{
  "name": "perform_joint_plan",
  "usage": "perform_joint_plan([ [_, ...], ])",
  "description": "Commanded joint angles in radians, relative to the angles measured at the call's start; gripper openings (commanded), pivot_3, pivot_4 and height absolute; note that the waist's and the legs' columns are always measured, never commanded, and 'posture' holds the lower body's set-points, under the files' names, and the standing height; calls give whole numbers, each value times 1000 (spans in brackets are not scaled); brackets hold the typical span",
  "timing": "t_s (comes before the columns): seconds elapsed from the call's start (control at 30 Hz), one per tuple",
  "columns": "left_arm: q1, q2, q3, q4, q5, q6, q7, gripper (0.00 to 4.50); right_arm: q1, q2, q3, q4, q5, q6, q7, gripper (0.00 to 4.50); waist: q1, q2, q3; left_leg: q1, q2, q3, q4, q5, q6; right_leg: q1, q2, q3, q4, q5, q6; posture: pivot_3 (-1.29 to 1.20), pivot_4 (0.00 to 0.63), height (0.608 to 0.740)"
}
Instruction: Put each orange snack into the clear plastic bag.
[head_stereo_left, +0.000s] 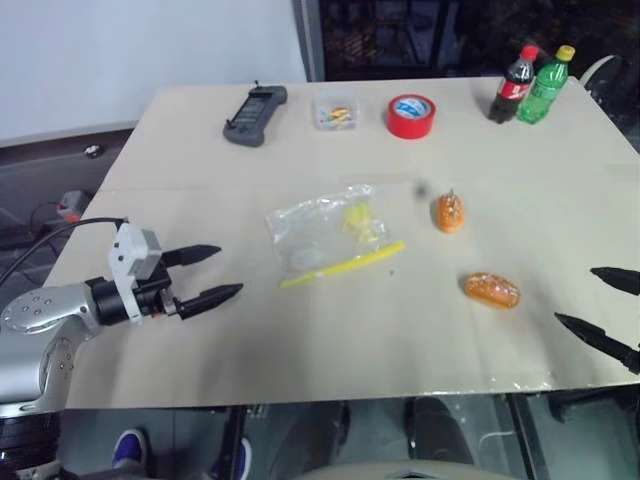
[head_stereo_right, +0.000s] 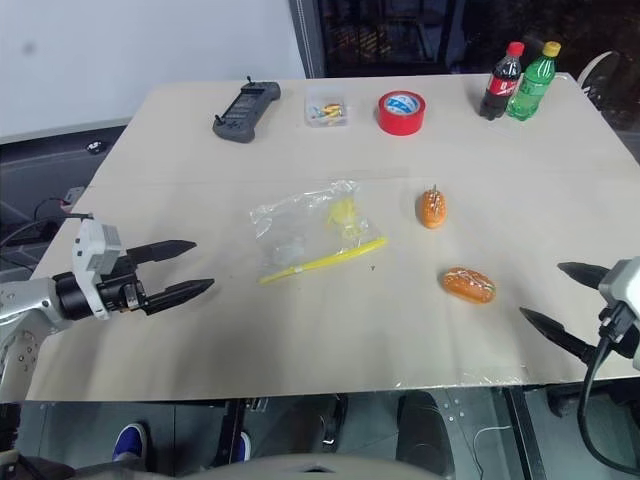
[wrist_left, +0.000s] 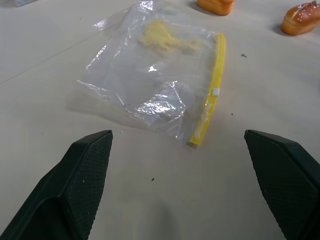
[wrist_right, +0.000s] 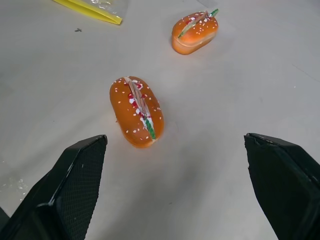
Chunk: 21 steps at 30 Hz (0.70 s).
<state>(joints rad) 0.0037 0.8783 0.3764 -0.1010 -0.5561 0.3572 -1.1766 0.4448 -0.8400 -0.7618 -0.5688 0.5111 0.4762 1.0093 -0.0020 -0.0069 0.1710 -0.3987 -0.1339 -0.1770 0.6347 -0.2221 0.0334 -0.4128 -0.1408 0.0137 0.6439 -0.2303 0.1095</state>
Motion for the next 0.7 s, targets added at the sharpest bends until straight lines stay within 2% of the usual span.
perform_joint_plan([
  [0.03,-22,10,13,-8,-18,3,3,4463,-23,-15,-20,-29,17,13,-22,4482,1,0,0,0,0,0,0,0,0,0,0,0,0,0,0,0,150,740],
  [0.17,-57,-8,-5,-36,-42,63,40,4463,-65,-18,20,-45,26,32,-51,4482,6,0,0,0,1,1,0,0,0,0,1,1,0,1,-1,0,150,740],
  [0.33,-110,-50,-15,-77,-60,147,160,4463,-129,-6,81,-67,35,36,-98,4482,13,-1,0,1,1,2,0,0,0,0,1,2,0,1,-1,0,150,740],
  [0.47,-186,-51,-53,-87,-54,383,351,4463,-199,-1,192,-119,3,45,-176,4482,16,-1,1,1,2,2,0,0,0,0,2,2,0,1,-1,0,150,740],
  [0.57,-282,-47,-98,3,-123,574,341,4463,-276,-7,316,-152,7,73,-211,4482,16,-2,1,1,1,2,0,0,0,0,2,1,0,2,0,0,150,740],
  [0.7,-336,-59,-139,127,-114,614,310,4463,-344,9,415,-184,34,69,-219,4482,12,-2,1,1,1,3,0,0,0,-1,3,2,0,2,0,0,150,740],
])
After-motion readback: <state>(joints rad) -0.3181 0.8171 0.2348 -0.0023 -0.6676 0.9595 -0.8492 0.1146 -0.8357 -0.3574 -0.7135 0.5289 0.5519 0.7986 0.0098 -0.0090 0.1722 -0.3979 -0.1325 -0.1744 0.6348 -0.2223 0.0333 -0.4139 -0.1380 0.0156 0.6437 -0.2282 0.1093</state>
